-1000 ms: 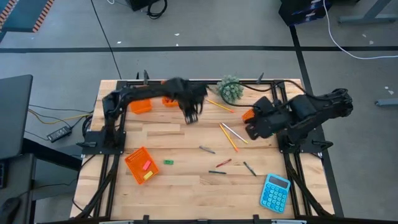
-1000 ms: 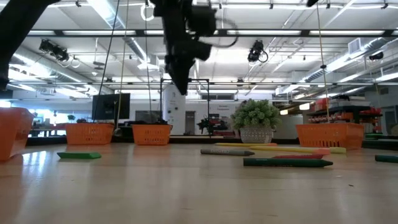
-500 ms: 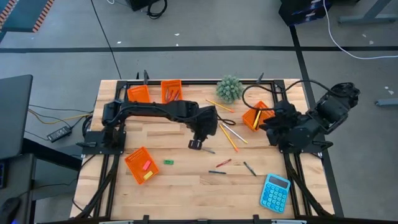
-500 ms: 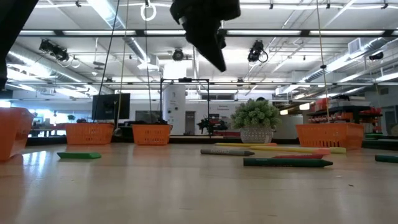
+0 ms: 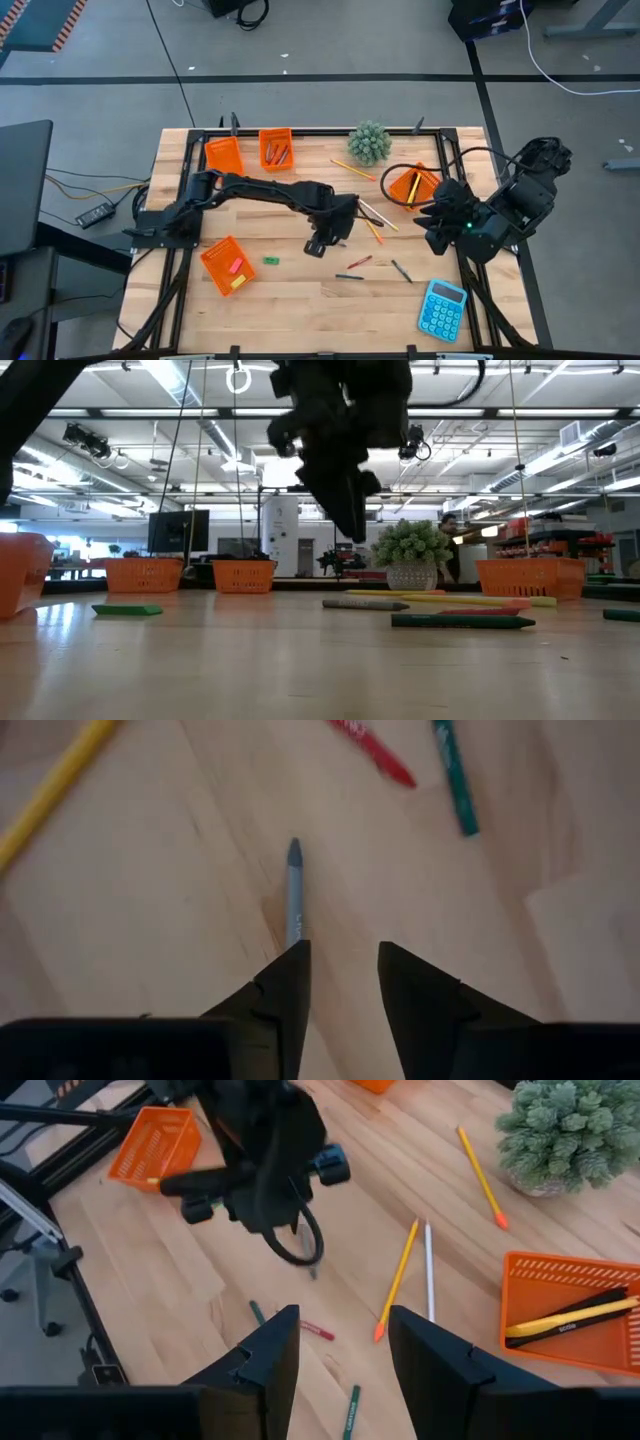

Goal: Sort crayons/erasers/pens/pencils in bins
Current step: Put the gray crayon into the middle orange bin

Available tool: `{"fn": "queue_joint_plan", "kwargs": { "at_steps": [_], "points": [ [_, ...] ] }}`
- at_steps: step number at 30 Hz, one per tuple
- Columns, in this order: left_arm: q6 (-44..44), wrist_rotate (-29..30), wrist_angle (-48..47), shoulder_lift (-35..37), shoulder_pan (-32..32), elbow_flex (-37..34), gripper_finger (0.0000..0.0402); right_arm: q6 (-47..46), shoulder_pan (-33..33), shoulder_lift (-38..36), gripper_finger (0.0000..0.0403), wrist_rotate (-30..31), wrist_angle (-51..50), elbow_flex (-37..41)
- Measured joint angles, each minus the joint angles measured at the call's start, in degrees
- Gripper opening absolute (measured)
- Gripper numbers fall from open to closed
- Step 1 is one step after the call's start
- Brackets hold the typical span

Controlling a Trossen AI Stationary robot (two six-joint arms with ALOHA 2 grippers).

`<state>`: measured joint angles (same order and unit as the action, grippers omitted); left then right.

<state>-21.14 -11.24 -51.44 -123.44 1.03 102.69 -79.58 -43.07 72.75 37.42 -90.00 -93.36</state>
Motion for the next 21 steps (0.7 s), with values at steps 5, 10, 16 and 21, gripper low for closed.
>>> {"fn": "queue_joint_plan", "kwargs": {
  "at_steps": [5, 10, 16, 21],
  "points": [
    [-3.82, 0.08, -0.16, -2.90, 0.32, 0.00, 0.0133, 0.03, 0.01, 0.06, 0.0161, 0.32, -0.02, 0.00],
    [-4.23, 2.42, 0.07, -4.73, 0.01, -0.02, 0.0128, -1.31, 0.17, 0.04, 0.0161, 1.07, -0.02, 0.00],
    [-4.30, 2.60, -0.78, -6.34, -0.79, -0.07, 0.0130, -1.41, 0.17, 0.06, 0.0161, 3.50, -0.02, 0.00],
    [-4.23, 2.53, -0.46, -7.86, -1.19, 0.08, 0.0132, -1.45, 0.17, 0.06, 0.0161, 3.97, -0.01, 0.02]
  ]
}}
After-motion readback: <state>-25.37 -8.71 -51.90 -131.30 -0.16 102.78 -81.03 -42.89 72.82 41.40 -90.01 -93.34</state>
